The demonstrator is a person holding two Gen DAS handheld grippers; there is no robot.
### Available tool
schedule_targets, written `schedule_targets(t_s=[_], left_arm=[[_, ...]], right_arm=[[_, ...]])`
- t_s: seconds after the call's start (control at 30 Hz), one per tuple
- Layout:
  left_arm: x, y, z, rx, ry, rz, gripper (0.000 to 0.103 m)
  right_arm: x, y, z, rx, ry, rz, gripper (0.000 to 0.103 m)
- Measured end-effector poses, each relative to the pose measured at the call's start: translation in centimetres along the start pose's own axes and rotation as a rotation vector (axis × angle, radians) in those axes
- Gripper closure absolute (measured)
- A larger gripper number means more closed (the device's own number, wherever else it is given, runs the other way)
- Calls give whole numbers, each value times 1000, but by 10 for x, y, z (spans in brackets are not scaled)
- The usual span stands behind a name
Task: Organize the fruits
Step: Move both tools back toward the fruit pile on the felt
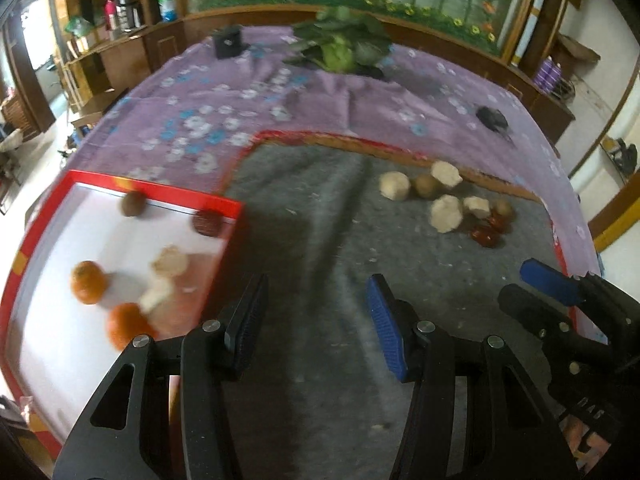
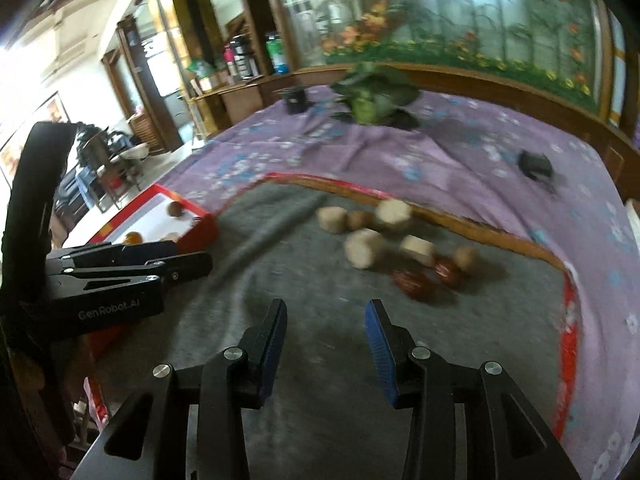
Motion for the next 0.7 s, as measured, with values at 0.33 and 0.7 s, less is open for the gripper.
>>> schedule_targets(t_s=[0.33, 0.7], left_arm=[[14, -17, -22, -28, 36, -6, 52], [27, -14, -32, -37, 39, 9, 52]], right_arm=[[15, -24, -7, 14, -23, -41, 63], [34, -12, -31, 18, 2, 136, 63]])
Point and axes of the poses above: each gripper's, at about its wrist camera, not at the fingertips, and z roughly against the way its jaws point, y to its left, x to its top, the point moved 7 cm from there along -z, roughly the way its jaws point, and after that the axes turned 10 degrees about -z, right-handed, at the moved point
